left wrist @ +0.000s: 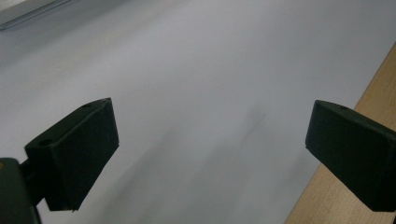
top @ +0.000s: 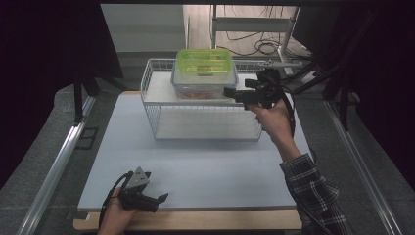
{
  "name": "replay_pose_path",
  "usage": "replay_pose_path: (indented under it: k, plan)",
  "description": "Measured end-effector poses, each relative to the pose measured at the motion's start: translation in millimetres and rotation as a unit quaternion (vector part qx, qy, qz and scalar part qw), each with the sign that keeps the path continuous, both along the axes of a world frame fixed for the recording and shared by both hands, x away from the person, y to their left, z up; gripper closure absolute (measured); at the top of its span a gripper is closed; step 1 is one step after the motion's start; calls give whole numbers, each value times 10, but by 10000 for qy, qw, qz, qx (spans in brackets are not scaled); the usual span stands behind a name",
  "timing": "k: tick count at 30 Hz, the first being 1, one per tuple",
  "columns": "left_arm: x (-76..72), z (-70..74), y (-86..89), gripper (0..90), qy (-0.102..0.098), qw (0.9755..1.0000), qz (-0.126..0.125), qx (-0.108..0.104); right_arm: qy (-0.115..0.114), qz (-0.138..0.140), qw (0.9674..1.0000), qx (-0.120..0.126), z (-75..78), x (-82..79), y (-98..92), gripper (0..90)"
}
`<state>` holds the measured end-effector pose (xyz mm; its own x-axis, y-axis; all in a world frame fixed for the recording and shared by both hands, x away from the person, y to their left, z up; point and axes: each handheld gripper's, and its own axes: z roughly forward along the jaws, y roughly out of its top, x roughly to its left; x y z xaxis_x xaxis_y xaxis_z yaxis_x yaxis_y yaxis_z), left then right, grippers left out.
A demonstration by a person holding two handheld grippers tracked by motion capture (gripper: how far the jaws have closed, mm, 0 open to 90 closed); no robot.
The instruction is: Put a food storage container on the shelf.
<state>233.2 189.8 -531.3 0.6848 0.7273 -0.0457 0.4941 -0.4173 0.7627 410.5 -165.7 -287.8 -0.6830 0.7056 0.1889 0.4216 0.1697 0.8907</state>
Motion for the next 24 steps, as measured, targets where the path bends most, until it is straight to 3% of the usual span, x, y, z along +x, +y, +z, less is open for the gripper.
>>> replay_pose_path:
  k: [18,24]
  plan:
    - [-1,-2,-6,27,0,10000,7,-10,-18,249,9994,-239,-320,-222,-38,65]
    - [0,2,-3,22,28,9999,44,-157,-73,282,9988,-388,-407,-299,-68,51]
